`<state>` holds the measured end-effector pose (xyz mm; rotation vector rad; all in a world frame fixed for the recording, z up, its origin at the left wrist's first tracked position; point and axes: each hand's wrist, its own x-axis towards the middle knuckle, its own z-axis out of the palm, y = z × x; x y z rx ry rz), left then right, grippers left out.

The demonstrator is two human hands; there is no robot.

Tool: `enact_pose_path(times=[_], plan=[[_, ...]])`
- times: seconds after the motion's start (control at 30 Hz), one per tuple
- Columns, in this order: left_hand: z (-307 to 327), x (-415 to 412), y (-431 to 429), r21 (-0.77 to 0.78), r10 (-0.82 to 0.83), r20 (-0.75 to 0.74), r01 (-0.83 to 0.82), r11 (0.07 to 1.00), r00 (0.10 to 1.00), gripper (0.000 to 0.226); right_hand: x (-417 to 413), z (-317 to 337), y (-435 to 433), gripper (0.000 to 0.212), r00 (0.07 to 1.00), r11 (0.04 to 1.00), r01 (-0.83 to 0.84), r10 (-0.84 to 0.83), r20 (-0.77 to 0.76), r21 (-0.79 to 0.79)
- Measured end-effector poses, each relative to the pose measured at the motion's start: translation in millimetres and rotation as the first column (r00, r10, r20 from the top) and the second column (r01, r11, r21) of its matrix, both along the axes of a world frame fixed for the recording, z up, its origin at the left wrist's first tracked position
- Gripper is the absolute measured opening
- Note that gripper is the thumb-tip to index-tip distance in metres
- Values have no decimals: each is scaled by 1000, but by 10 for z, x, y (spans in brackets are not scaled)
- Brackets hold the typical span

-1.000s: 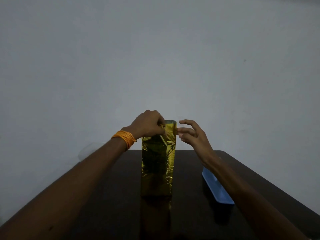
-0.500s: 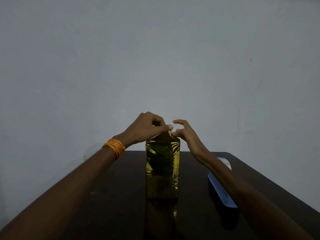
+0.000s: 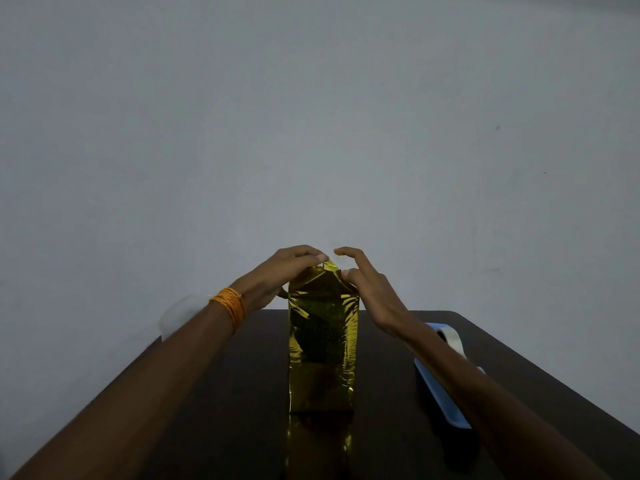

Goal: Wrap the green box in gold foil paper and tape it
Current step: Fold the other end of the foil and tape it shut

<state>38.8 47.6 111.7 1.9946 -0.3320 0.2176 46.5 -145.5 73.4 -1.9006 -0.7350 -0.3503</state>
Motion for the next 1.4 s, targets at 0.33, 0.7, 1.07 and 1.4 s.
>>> enact_pose_path(times=[0.33, 0.7, 1.07, 1.4], plan=[[-125, 112, -178, -27, 27, -132, -31, 999, 991, 23, 29, -34, -53, 38, 1000, 1000, 17, -17, 5, 5], [-230, 180, -70, -3, 46, -167, -48, 999, 985, 19, 38, 25, -75, 40, 999, 998, -43, 44, -16, 47], [-220, 167, -99, 11, 59, -118, -58, 998, 991, 27, 307, -43, -90, 53, 999, 998, 34, -32, -40, 56], [-237, 223, -46, 85, 6, -123, 5, 996, 992, 30, 349, -41, -97, 70, 999, 1000, 5, -5, -47, 8]])
